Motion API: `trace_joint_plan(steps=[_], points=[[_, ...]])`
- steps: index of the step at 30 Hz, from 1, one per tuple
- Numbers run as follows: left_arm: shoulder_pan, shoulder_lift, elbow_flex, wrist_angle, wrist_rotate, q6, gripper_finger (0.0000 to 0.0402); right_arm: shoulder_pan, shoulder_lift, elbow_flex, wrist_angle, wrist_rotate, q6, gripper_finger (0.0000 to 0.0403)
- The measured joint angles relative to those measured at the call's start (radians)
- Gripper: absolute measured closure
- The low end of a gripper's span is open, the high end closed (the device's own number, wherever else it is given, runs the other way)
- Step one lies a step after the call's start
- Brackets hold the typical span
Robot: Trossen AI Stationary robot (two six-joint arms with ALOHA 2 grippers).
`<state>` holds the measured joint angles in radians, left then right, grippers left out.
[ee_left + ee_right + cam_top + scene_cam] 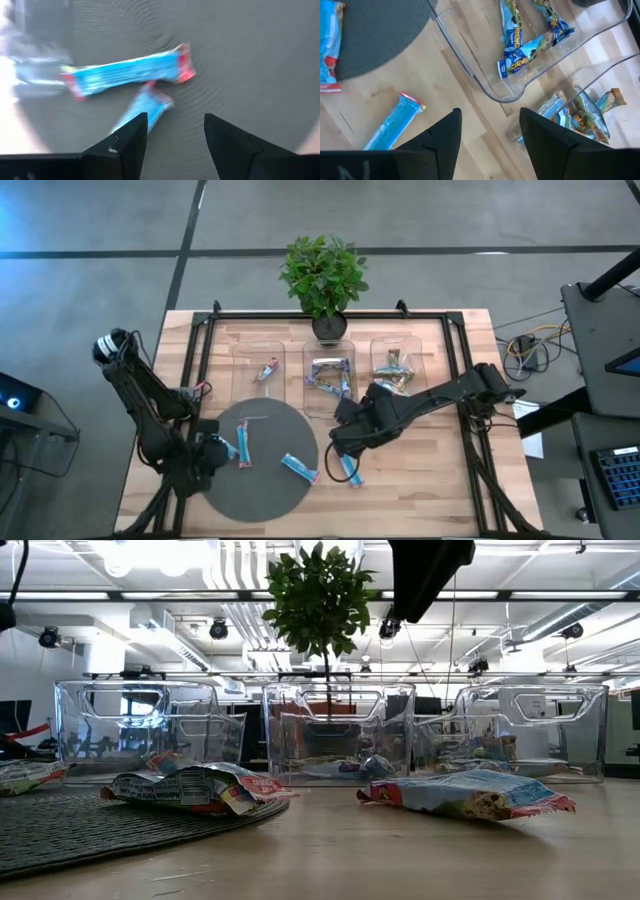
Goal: Pick and place Granola Bars by type
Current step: Put the red granola bar into the left transparent bin
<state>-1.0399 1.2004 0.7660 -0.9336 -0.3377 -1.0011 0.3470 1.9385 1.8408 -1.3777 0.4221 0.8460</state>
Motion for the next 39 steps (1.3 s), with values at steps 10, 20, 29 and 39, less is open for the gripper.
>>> trace_joint_plan(steps=[10,20,29,39], points=[[0.03,0.018,-0.078,-0.046,0.027,0.206,0.0223,0.0,0.0,0.0,-0.004,-0.001,-0.012,0.0211],[0.083,0.023,-0.127,-0.005,0.088,0.353,0.0223,0.0,0.0,-0.002,-0.004,-0.003,0.009,0.0211],[0.132,0.026,-0.197,0.031,0.105,0.298,0.0223,-0.001,0.0,-0.002,-0.003,-0.003,0.01,0.0211],[0.157,0.024,-0.244,0.116,0.183,0.255,0.0223,-0.001,0.0,-0.002,-0.003,-0.003,0.01,0.0211]])
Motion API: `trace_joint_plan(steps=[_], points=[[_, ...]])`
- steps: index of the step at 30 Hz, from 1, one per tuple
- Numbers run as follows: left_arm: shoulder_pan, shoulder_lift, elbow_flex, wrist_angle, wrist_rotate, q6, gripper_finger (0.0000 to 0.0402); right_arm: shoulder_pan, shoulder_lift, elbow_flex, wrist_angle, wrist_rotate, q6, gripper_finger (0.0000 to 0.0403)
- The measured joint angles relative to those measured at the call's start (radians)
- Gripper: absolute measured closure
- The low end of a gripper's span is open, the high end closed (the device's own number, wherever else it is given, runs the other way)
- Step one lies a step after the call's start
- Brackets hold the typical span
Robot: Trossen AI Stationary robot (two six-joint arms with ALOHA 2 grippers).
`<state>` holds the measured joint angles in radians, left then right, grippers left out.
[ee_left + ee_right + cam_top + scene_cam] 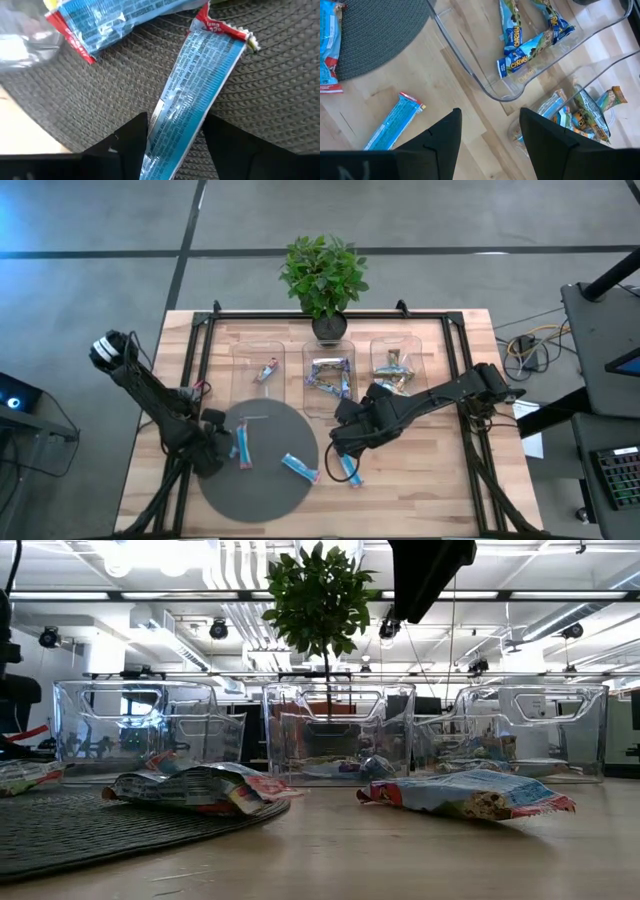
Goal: Pick and place Granola Bars by type
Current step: Put the red granola bar into the left transparent bin
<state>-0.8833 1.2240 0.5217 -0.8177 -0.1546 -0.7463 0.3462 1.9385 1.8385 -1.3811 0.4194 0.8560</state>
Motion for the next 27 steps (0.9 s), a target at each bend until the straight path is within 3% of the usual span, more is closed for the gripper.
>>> trace_joint_plan(steps=[4,10,13,18,20,22,27], points=[[0.01,0.002,0.01,0.037,0.068,-0.034,0.0238,-0.001,0.0,0.0,0.0,0.001,-0.003,0.0211],[0.011,0.004,0.052,0.045,0.078,-0.097,0.0309,-0.006,0.0,0.0,0.001,0.007,-0.024,0.0211],[0.011,0.002,0.115,0.022,0.075,-0.135,0.0333,-0.006,0.0,0.0,0.001,0.009,-0.03,0.0211],[0.011,-0.008,0.275,-0.032,0.025,-0.249,0.0337,-0.006,0.0,0.0,0.003,0.027,-0.045,0.0211],[0.013,-0.022,0.341,-0.037,-0.071,-0.321,0.0338,-0.007,0.0,0.0,0.003,0.034,-0.045,0.0211],[0.027,-0.044,0.392,-0.047,-0.244,-0.447,0.0338,-0.007,0.0,0.0,0.003,0.057,-0.031,0.0211],[0.132,-0.145,0.386,-0.166,-0.699,-1.042,0.0338,-0.01,0.0,0.0,0.006,0.112,0.051,0.0211]])
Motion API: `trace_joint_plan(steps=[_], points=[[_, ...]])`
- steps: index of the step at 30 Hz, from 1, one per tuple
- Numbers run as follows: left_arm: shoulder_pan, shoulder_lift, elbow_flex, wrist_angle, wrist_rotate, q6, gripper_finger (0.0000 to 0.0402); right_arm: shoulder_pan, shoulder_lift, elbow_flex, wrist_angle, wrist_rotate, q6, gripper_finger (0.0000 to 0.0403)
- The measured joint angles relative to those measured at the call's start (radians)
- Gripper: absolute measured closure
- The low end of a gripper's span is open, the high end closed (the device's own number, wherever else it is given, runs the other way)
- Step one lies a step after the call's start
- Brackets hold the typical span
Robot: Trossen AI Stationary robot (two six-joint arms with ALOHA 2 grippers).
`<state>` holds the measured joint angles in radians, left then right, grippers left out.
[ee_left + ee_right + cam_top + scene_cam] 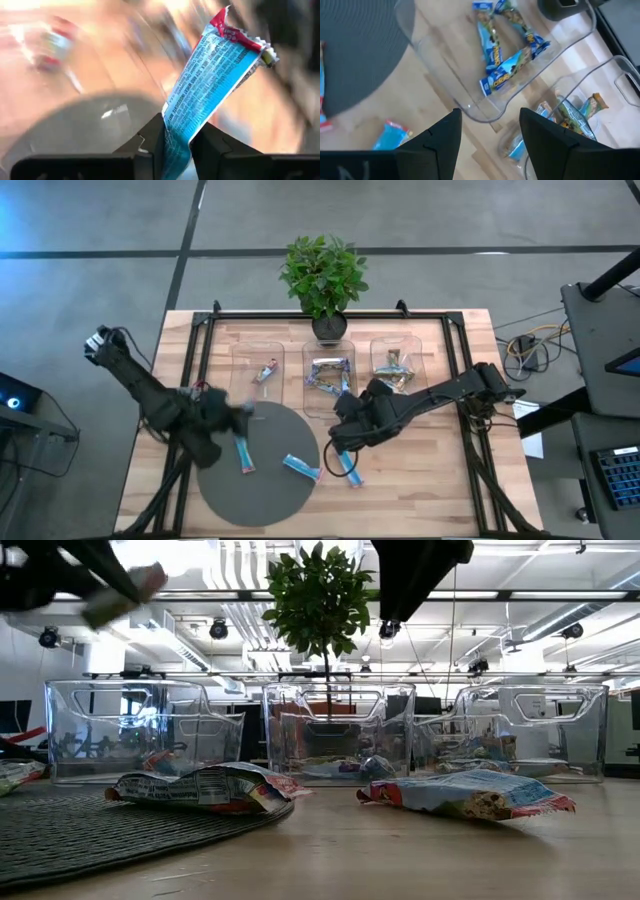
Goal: Pick and place Granola Bars by type
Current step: Put the red granola bar into the left transparent bin
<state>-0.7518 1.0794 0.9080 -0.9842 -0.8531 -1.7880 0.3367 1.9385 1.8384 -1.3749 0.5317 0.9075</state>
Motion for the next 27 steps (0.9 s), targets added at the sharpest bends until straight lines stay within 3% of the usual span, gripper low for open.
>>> trace_joint_plan(steps=[2,5,7,11,14,21,27], points=[[0.064,-0.042,-0.048,-0.046,-0.085,-0.184,0.0338,-0.001,0.0,0.003,0.002,0.017,0.032,0.0211],[0.179,-0.099,-0.143,0.0,-0.088,-0.236,0.0338,-0.003,-0.001,0.005,0.007,0.022,0.043,0.0211],[0.262,-0.121,-0.204,0.098,-0.016,-0.19,0.0337,-0.003,-0.001,0.005,0.009,0.022,0.035,0.0211],[0.406,-0.132,-0.293,0.317,0.141,0.068,0.0329,-0.003,-0.001,0.005,0.019,0.022,0.028,0.0211],[0.487,-0.119,-0.308,0.344,0.192,0.138,0.0302,-0.001,-0.001,0.005,0.02,0.022,0.025,0.0211],[0.526,-0.129,-0.231,0.313,0.226,0.229,0.0235,0.011,-0.001,0.005,0.021,0.022,-0.024,0.0211],[0.512,-0.129,-0.129,0.275,0.302,0.329,0.0219,-0.001,-0.002,0.005,0.039,0.019,-0.124,0.0211]])
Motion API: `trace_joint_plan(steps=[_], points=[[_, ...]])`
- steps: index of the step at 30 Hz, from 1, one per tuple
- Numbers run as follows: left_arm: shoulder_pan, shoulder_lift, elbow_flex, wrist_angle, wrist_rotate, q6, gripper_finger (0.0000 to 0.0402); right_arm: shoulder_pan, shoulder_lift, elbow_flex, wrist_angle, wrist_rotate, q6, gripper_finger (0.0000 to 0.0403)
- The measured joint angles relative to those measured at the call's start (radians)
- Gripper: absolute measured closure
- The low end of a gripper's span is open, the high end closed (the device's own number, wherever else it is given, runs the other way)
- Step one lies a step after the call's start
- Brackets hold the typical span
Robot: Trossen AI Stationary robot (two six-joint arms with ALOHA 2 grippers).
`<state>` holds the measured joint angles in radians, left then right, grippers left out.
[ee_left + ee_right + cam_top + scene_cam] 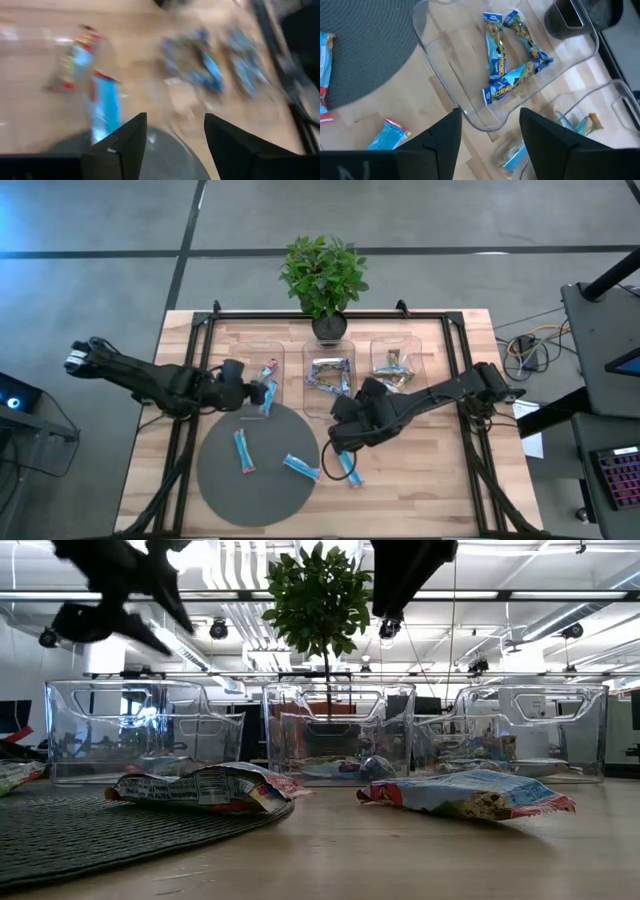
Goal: Pick and place Granola Bars by type
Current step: Put the red granola bar into the left transparent bin
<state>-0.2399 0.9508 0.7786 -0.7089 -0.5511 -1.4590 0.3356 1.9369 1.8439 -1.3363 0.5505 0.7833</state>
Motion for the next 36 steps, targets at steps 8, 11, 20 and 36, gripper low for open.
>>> trace_joint_plan(steps=[8,11,20,36], points=[[-0.234,0.031,0.14,0.034,0.087,0.097,0.0218,-0.053,0.0,0.001,0.13,-0.12,-0.144,0.0211],[-0.358,0.062,0.158,0.085,0.034,0.067,0.0218,-0.07,0.0,0.003,0.169,-0.141,-0.174,0.0211],[-0.622,0.242,0.166,0.087,-0.135,-0.386,0.0218,-0.115,0.0,0.025,0.173,-0.142,-0.208,0.0211],[-0.585,0.568,0.166,-0.072,0.124,-0.855,0.0219,-0.134,0.0,0.033,0.161,-0.141,-0.208,0.0211]])
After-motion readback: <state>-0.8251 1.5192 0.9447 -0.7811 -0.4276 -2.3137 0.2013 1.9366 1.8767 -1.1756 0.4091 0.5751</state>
